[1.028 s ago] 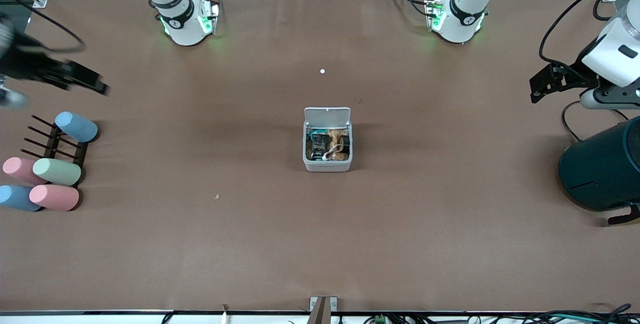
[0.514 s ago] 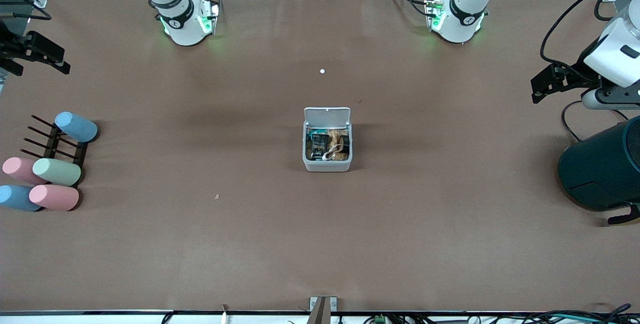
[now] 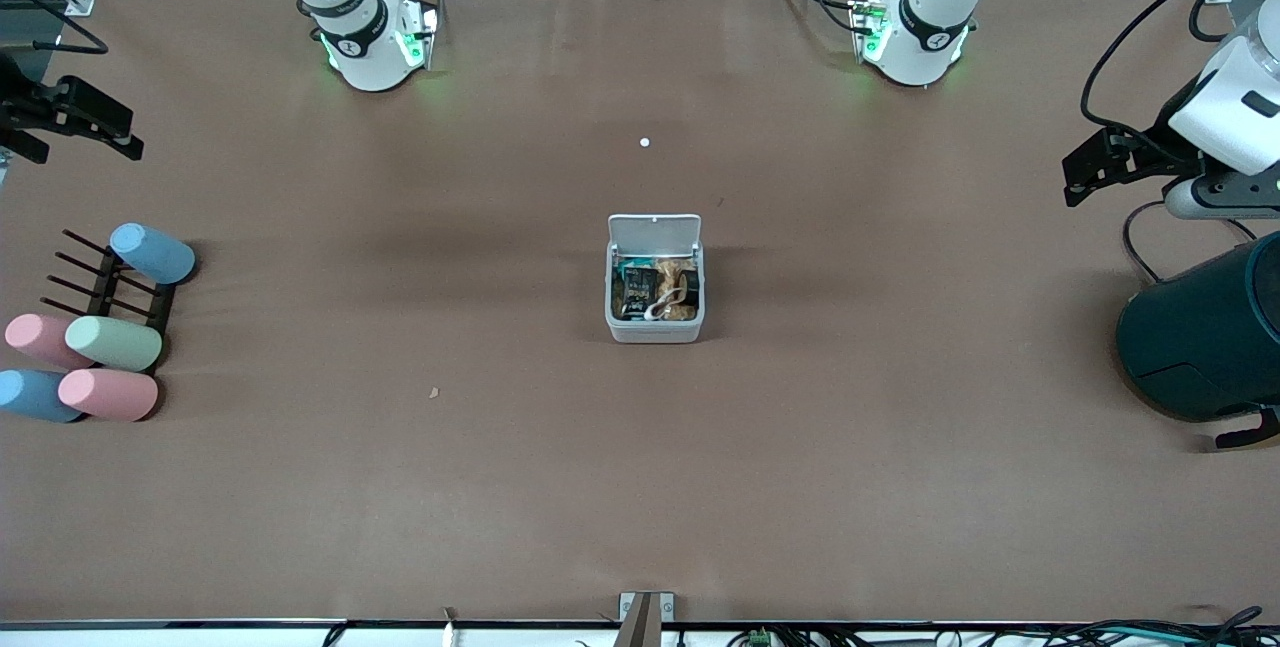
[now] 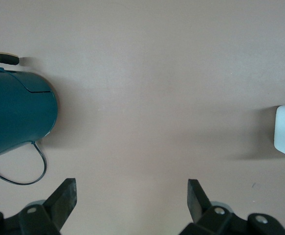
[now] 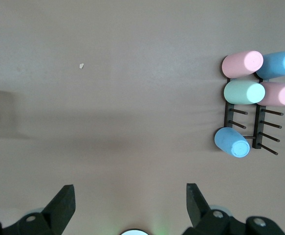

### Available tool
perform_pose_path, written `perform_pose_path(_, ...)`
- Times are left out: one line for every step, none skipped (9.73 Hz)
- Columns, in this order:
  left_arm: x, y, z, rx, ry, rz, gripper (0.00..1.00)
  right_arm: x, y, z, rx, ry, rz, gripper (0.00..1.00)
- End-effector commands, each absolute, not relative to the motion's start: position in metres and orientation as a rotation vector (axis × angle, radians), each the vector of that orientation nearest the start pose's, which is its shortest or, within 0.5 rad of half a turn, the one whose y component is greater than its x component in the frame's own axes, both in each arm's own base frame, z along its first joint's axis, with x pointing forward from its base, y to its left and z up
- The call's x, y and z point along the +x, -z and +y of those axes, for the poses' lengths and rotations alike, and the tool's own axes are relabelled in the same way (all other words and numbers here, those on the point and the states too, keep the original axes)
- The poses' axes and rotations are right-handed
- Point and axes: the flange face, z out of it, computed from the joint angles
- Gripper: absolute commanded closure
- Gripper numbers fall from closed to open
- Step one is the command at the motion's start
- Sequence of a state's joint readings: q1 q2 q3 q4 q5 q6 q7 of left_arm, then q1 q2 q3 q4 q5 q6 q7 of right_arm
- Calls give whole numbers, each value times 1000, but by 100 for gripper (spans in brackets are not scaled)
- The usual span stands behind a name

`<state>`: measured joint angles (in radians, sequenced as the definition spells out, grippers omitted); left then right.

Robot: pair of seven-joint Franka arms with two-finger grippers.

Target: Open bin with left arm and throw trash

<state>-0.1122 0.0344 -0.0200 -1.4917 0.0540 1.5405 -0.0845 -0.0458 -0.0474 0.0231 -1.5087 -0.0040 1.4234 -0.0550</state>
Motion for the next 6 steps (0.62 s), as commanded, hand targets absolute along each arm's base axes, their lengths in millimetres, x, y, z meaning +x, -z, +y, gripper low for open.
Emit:
perform_pose_path(561,-644,-67,-3097,19,55,0,527,-672,-9,-3155,-20,-63,0)
perform_pose_path(561,-643,-66,-3096,17,70,0,531,-674,-4,-3160,23,-79,0)
perform_pose_path(561,-643,-65,-3095,17,81,0,531,-672,-3,-3163,16,-81,0)
perform_pose_path(562,-642,-66,-3088,15,83,0,531,-672,-3,-3163,16,-81,0)
perform_pose_path(563,-640,-66,-3087,8,81,0,531,-673,-3,-3165,16,-81,0)
perform_pose_path(564,-639,-66,-3085,6,81,0,531,-673,-3,-3165,16,-81,0)
